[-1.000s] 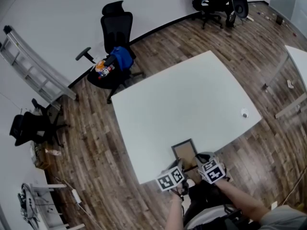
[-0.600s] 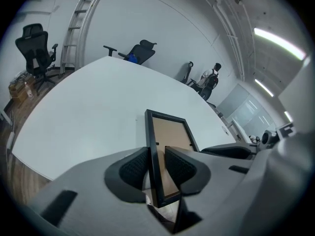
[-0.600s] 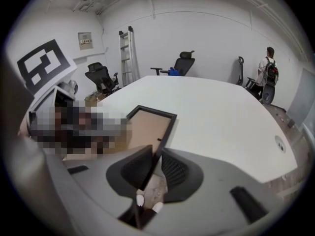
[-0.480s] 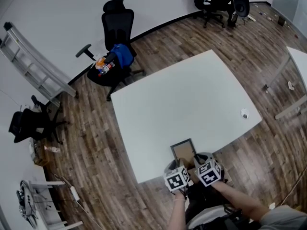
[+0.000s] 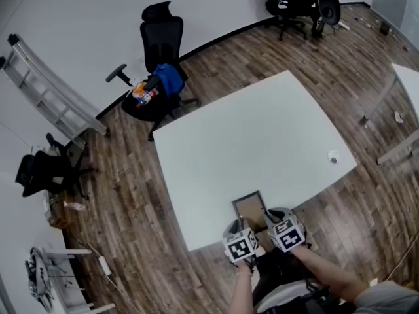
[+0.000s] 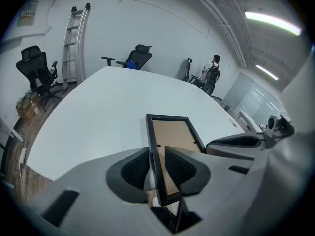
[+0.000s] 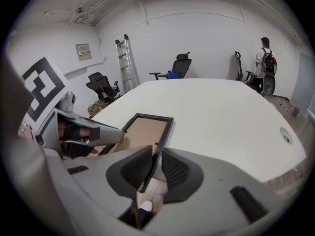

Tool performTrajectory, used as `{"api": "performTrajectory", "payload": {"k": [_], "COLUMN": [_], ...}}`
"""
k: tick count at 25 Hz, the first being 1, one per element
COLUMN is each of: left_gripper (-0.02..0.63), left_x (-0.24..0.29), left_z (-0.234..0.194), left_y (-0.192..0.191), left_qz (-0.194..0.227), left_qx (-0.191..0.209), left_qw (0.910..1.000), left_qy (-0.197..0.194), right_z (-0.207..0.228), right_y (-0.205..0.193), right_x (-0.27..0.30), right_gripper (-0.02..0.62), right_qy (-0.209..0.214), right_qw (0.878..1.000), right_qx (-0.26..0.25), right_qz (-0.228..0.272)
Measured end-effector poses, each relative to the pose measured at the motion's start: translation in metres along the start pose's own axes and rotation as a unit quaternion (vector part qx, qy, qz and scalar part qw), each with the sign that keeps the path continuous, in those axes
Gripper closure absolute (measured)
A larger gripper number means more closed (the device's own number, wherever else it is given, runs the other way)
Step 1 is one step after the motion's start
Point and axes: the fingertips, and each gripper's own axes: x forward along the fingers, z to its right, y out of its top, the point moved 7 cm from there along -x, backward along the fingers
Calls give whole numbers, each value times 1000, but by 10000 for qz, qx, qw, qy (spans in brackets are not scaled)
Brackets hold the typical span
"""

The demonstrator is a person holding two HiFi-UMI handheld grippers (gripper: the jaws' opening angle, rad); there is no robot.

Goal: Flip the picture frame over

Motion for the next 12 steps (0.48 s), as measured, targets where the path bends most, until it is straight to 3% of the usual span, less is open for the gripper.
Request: {"api": "performTrajectory", "payload": {"k": [5,12], "left_gripper": [511,511], "left_x": [-11,-45], "left_z": [-1,16], "left_y": [5,26], "left_qz": [164,1011], "left_qx": [15,167], "left_qw": [9997,9945], "left_qy": [191,236], "right_z": [3,-5], "right_y": [5,21], "right_x": [-6,-20], "right_gripper": [532,531], "right_qy": [17,174], "right_qw": [9998,9962], "right_qx": [10,-66], "right_qz": [194,851]}}
